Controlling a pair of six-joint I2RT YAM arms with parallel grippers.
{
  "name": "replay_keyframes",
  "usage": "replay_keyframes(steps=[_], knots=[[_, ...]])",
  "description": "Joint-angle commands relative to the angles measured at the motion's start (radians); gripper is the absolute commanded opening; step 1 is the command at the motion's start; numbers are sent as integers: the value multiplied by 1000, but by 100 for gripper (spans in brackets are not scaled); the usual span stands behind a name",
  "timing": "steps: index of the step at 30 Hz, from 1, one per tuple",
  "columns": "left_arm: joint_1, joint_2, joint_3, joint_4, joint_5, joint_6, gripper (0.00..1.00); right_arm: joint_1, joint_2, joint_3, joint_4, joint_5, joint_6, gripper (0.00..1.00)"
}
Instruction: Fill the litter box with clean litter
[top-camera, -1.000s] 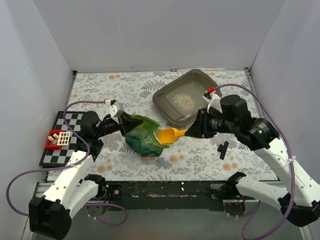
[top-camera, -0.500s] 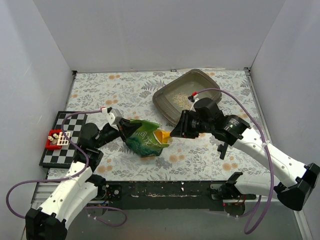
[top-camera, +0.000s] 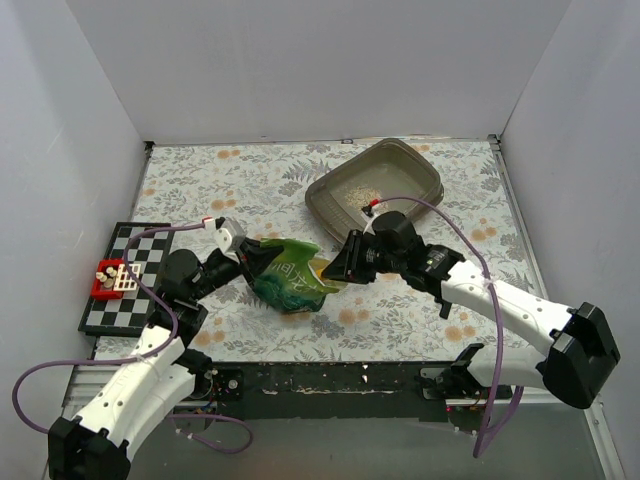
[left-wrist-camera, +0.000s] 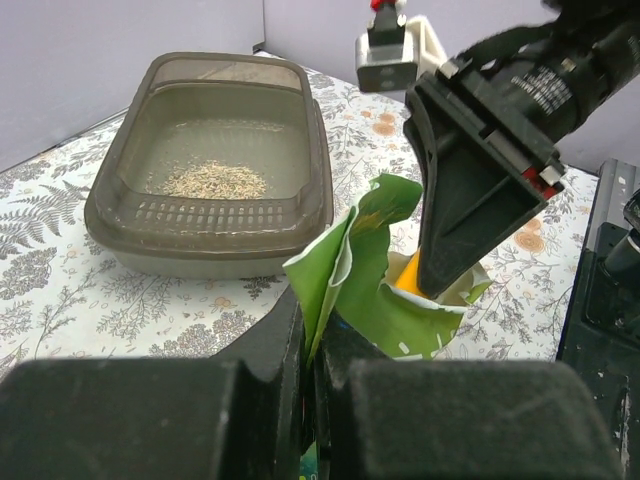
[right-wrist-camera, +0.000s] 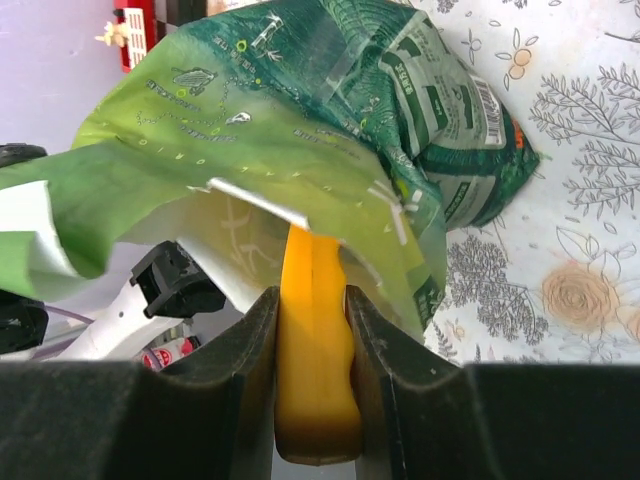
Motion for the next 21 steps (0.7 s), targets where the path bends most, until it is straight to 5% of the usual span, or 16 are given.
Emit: replay_keyframes(steps=[1, 7, 21], knots=[[-7, -24, -27, 2, 2, 5, 0, -60, -6, -246, 238, -4, 11, 1], [-7, -19, -46, 34, 29, -7, 0, -134, -42, -533, 740, -190, 77, 1], [-8, 2, -52, 43, 59, -7, 0, -142, 248, -599, 1498, -359, 243, 1]])
